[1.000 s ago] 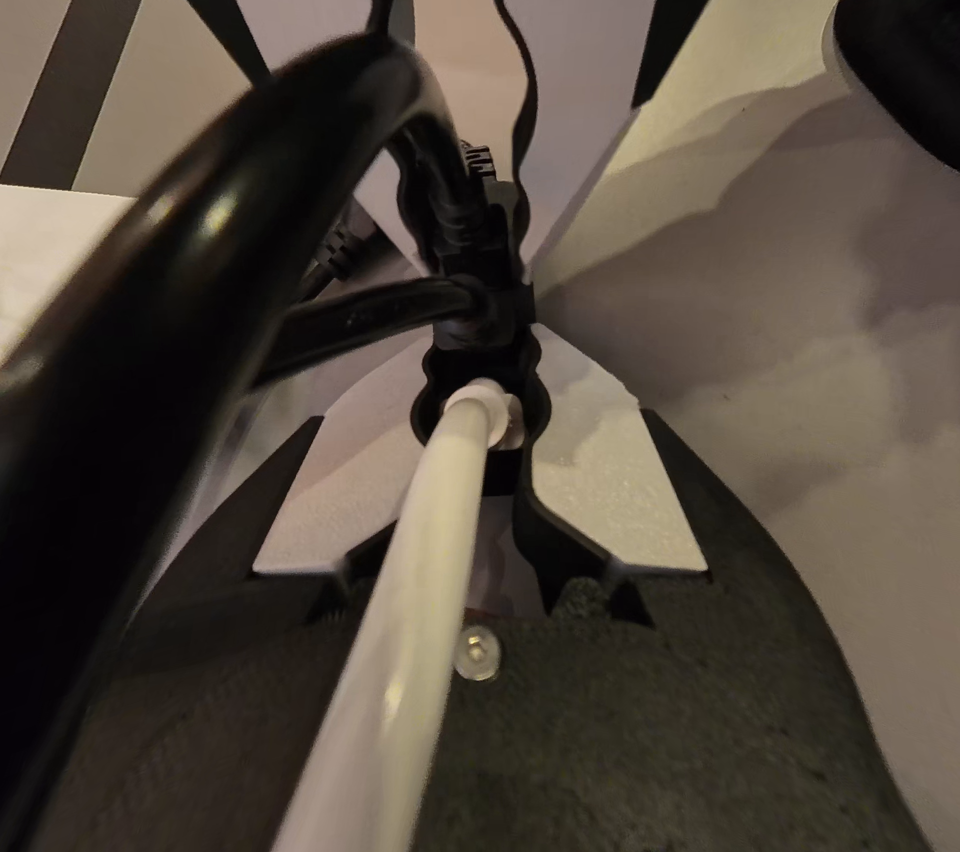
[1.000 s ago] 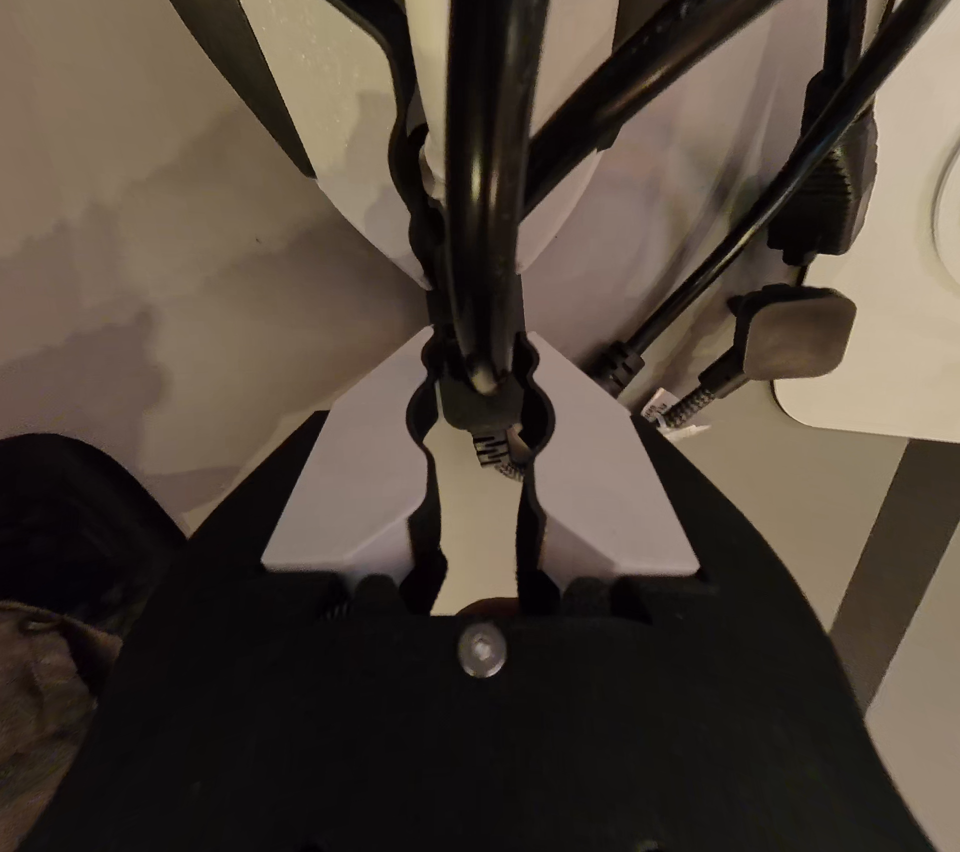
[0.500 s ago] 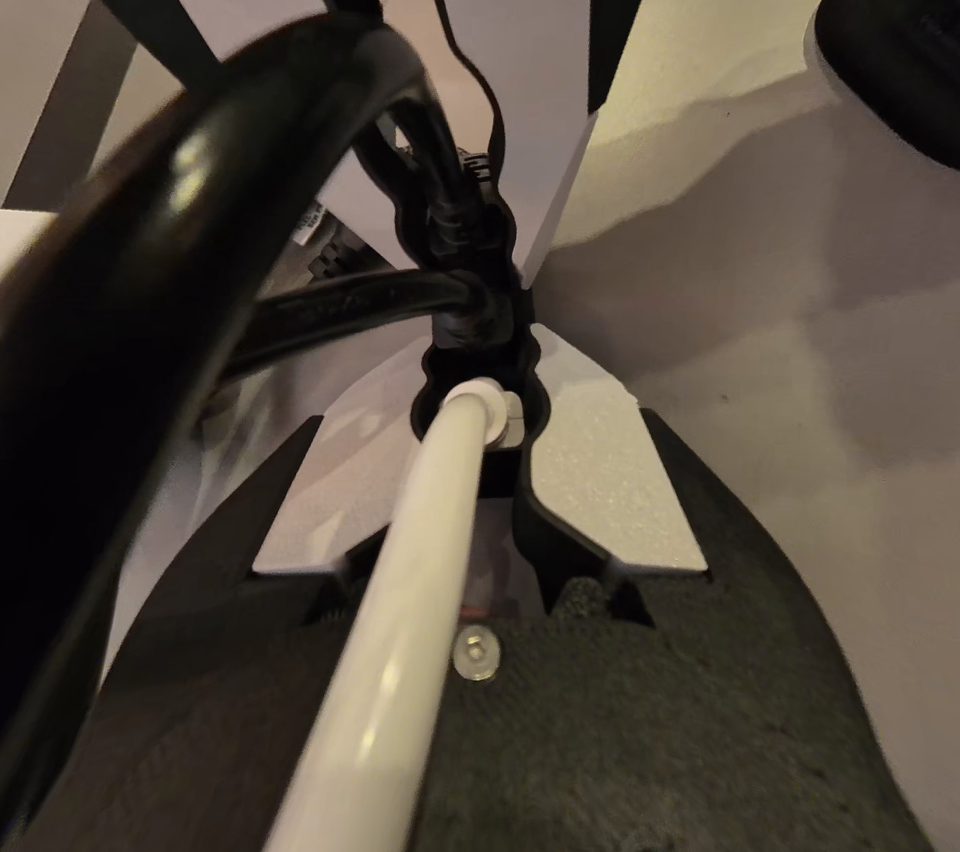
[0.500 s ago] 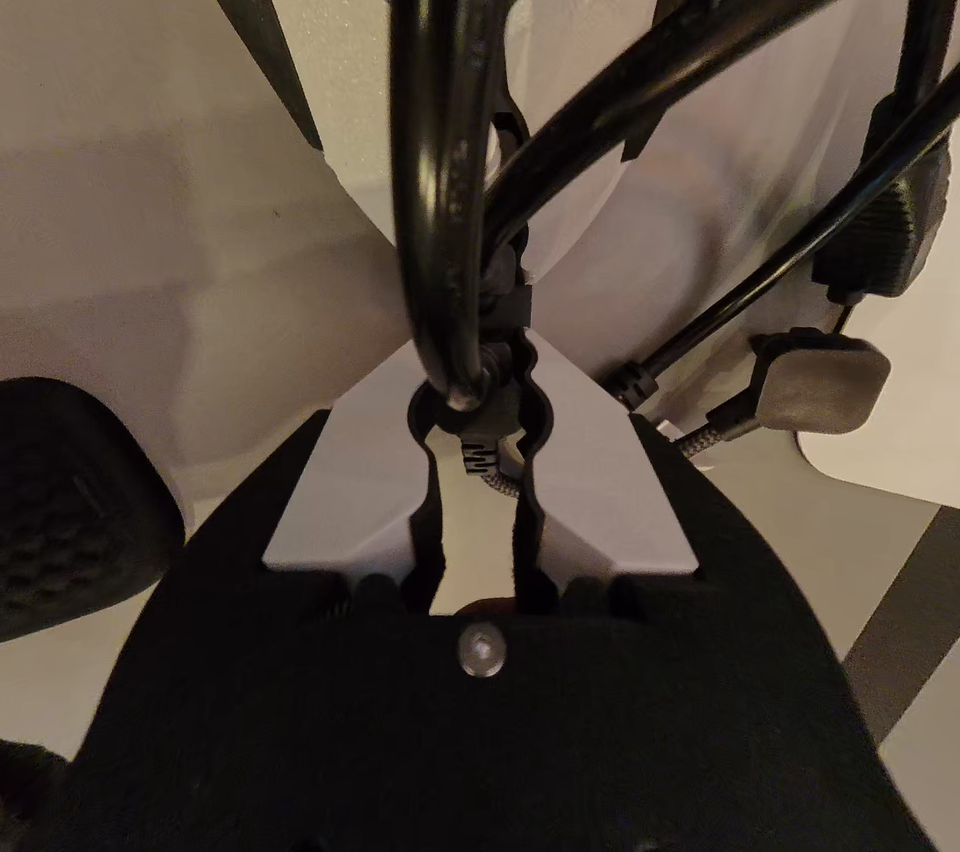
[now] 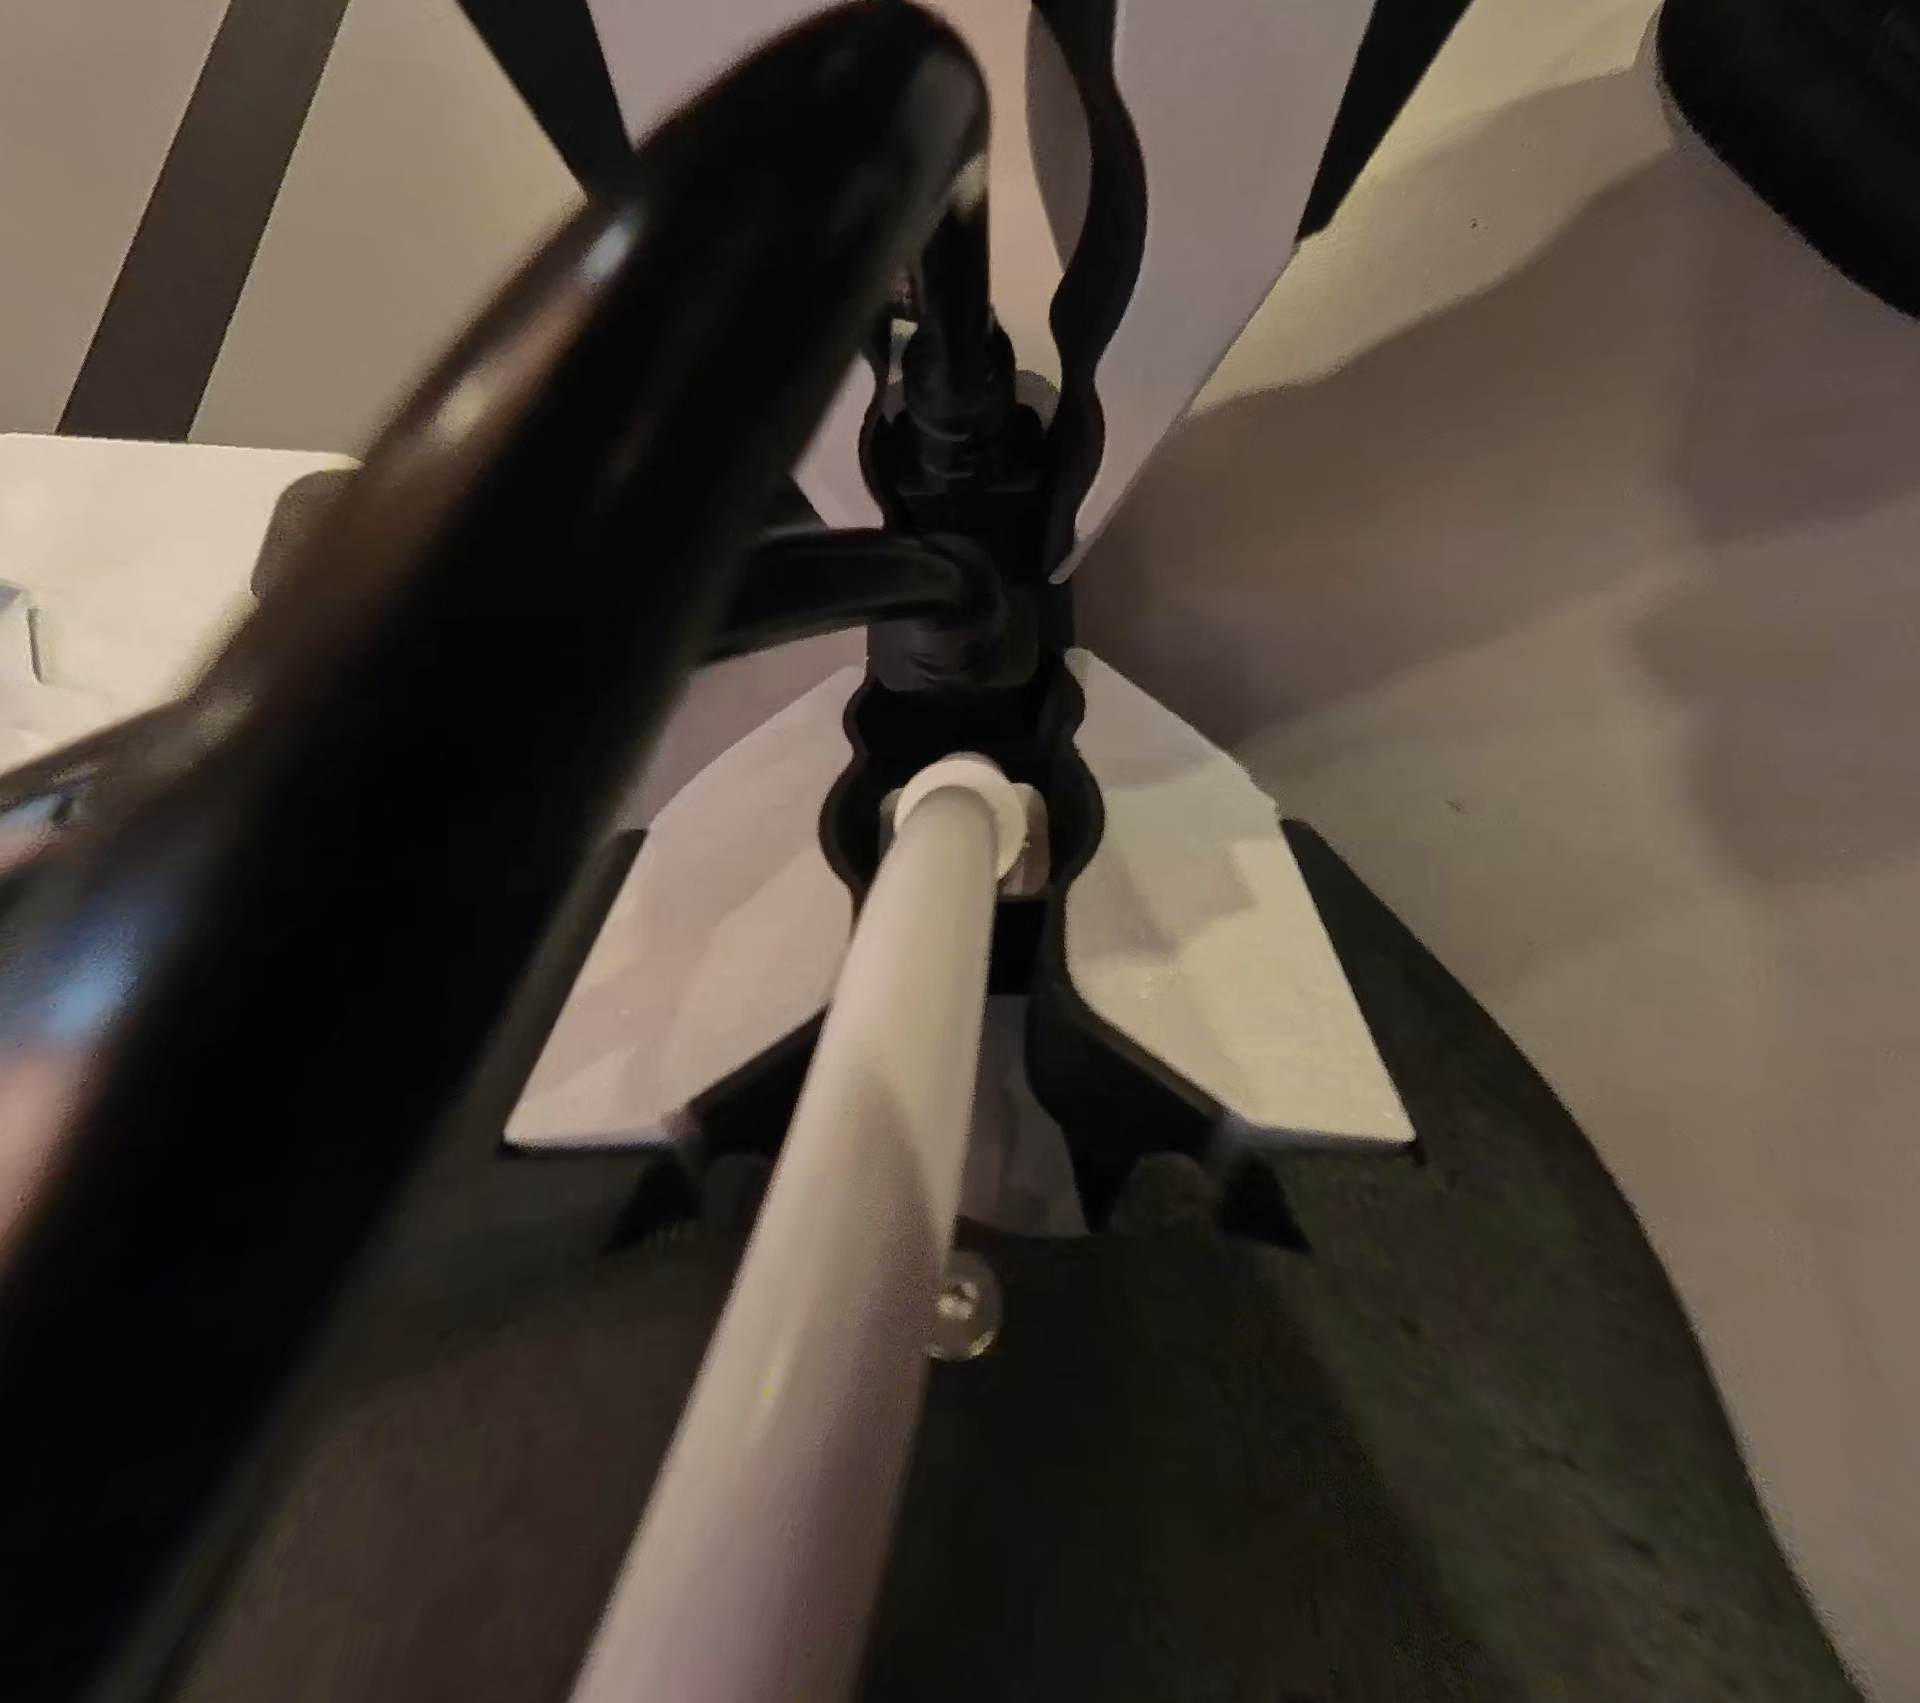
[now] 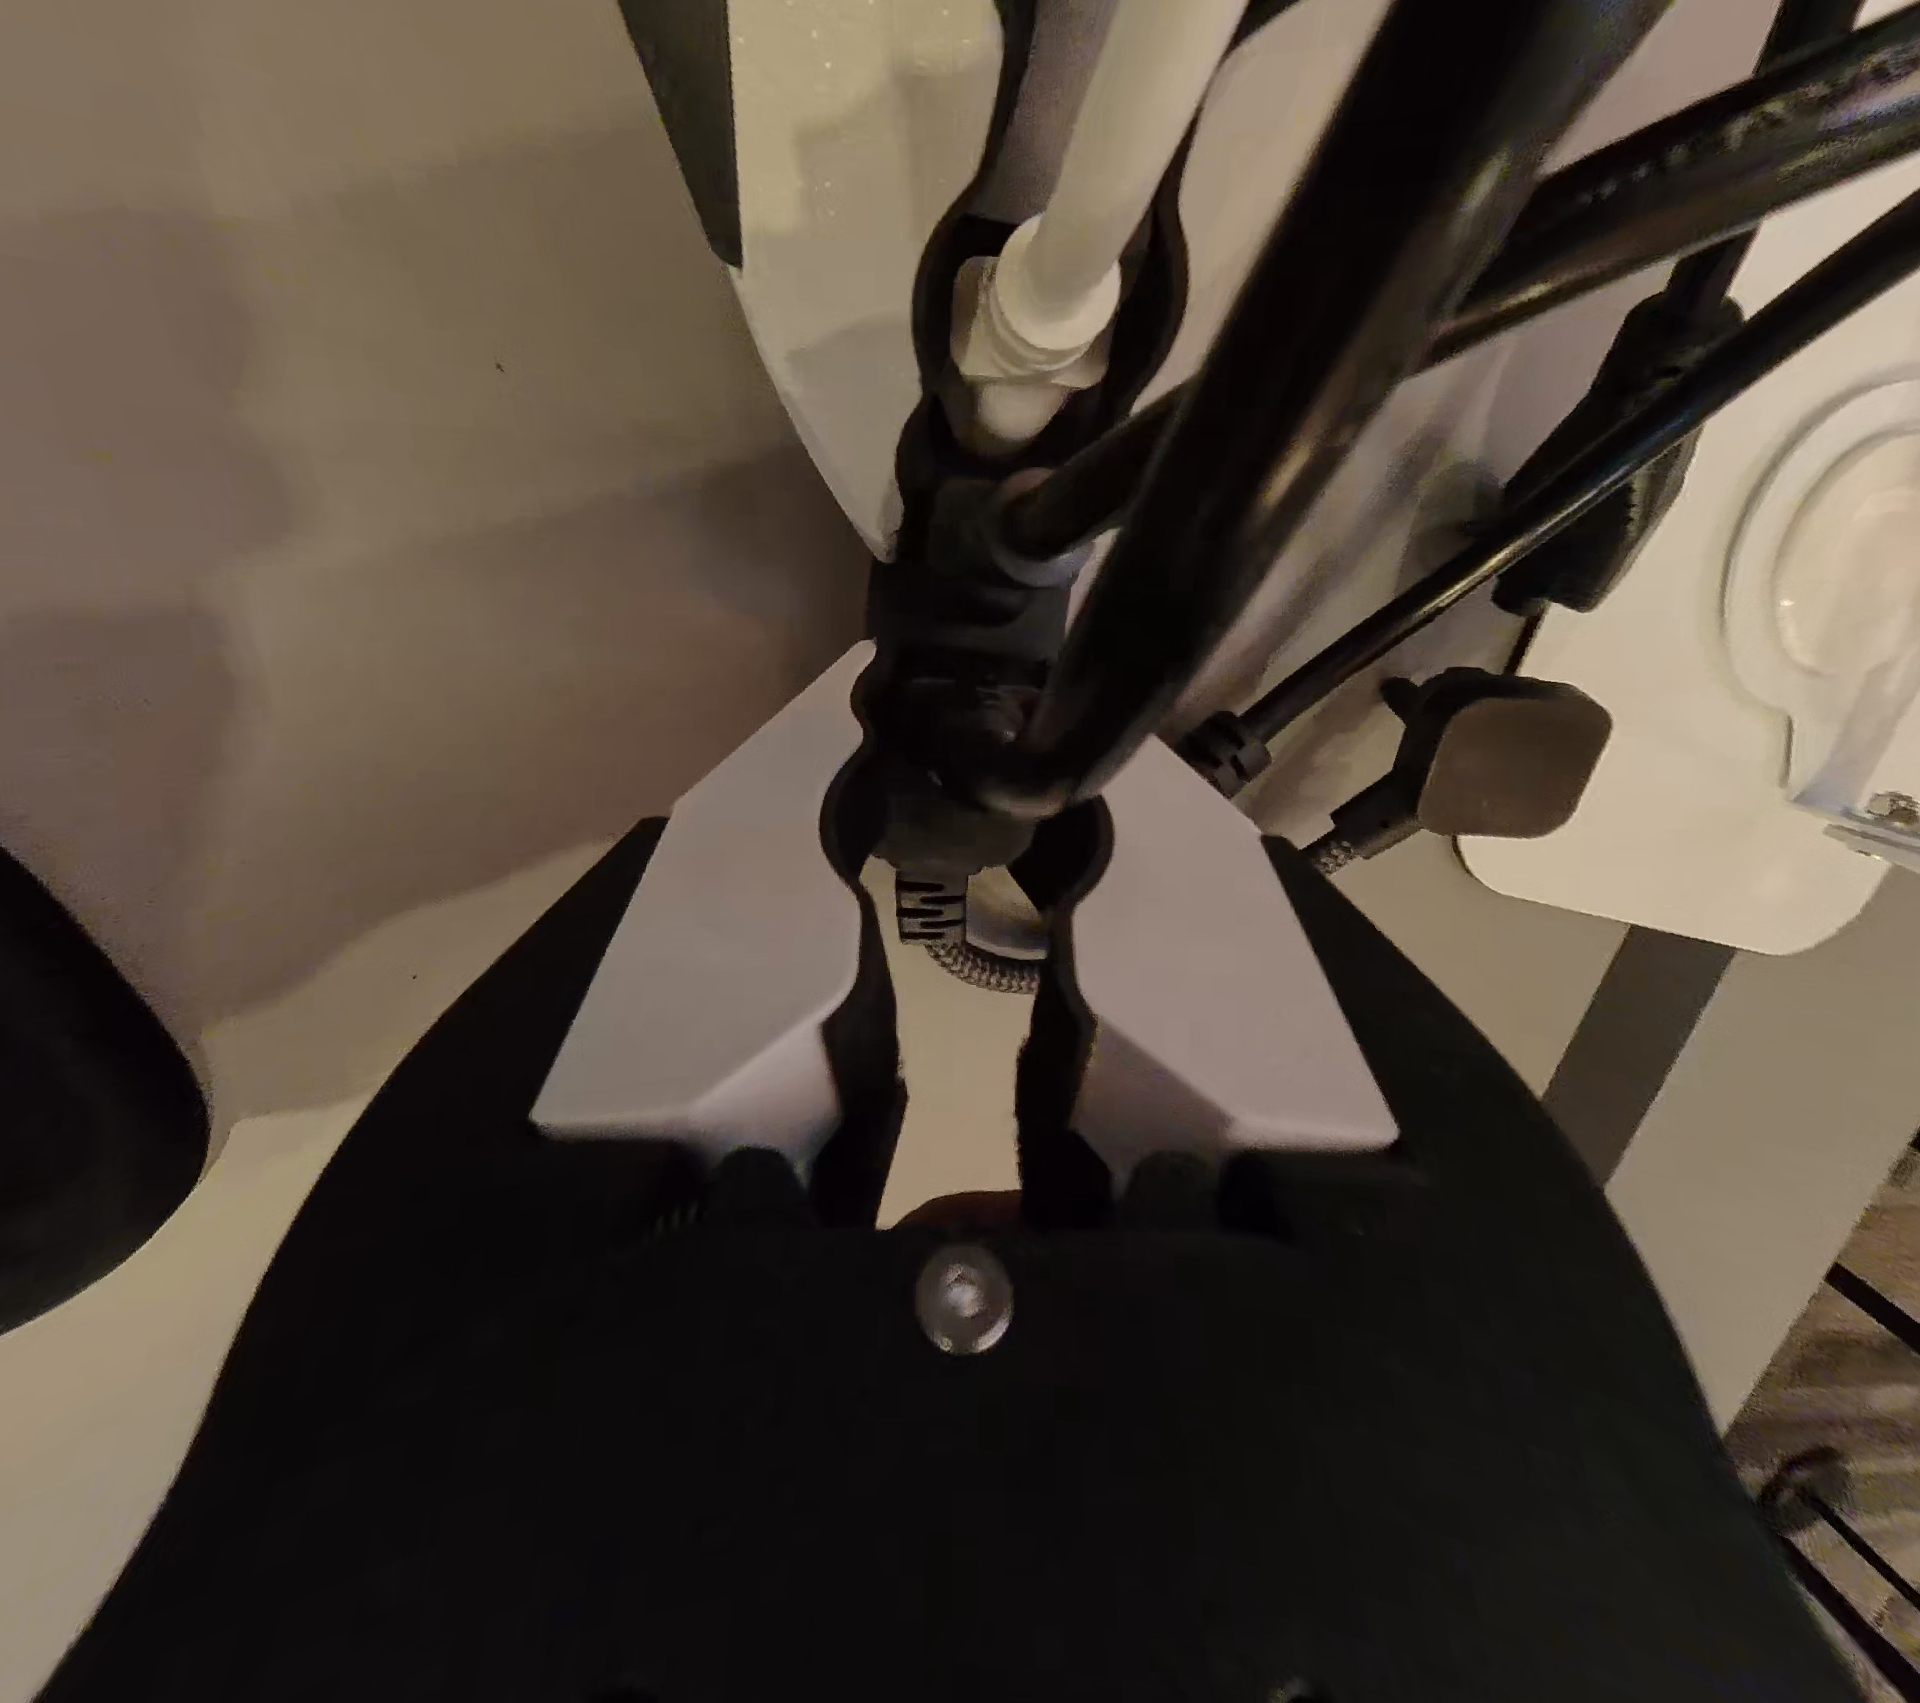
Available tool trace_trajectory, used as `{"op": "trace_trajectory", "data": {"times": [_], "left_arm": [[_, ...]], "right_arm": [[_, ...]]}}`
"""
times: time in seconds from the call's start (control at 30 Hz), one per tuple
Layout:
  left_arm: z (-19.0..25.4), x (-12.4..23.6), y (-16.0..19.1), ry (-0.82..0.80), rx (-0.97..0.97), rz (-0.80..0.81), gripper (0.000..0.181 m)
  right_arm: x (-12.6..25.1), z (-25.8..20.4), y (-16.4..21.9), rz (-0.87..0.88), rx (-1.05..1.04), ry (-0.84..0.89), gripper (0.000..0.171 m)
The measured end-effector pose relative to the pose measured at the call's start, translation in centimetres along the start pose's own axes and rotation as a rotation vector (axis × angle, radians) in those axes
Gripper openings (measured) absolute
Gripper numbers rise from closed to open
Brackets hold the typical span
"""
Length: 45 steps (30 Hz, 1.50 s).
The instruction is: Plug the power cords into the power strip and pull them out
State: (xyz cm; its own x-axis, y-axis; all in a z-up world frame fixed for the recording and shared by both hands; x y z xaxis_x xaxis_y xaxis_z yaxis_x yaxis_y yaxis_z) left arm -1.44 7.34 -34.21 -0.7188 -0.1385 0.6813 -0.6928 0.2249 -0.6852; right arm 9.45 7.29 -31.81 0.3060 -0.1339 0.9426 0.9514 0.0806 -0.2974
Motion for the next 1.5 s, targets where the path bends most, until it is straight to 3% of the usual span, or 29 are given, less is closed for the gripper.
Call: {"op": "trace_trajectory", "data": {"times": [0.43,0.83,0.97,1.2,1.5], "left_arm": [[-0.2,-0.2,0.2,0.026,0.019,0.022,0.027],[0.2,-0.2,-0.1,0.002,-0.027,0.026,0.023],[0.0,-0.3,0.0,0.015,-0.026,0.031,0.029],[-0.2,-0.4,0.0,0.039,-0.005,0.024,0.027],[-0.1,-0.2,-0.2,0.003,-0.056,0.027,0.029]], "right_arm": [[-0.7,2.8,2.3,0.247,-0.278,-0.365,0.025],[0.3,-1.1,1.2,0.145,-0.027,0.088,0.022],[0.2,-0.4,1.7,0.209,-0.117,-0.001,0.022],[-0.8,2.3,3.6,0.411,-0.445,-0.375,0.026],[-0.1,0.8,2.1,0.232,-0.257,-0.126,0.023]]}}
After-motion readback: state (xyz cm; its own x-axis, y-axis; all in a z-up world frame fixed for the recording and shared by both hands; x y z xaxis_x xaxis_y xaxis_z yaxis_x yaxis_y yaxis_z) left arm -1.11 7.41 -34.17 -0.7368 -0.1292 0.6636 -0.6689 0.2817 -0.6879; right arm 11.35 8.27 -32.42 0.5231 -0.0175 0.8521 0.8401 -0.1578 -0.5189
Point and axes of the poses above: each gripper's, where its closed fingertips meet, x back along the fingers, y out of its underside, z = x × y across the jaws, the point moved 9 cm from there along x, back along the fingers, and after that the axes turned 8 degrees about -x, right-handed, at the moved point
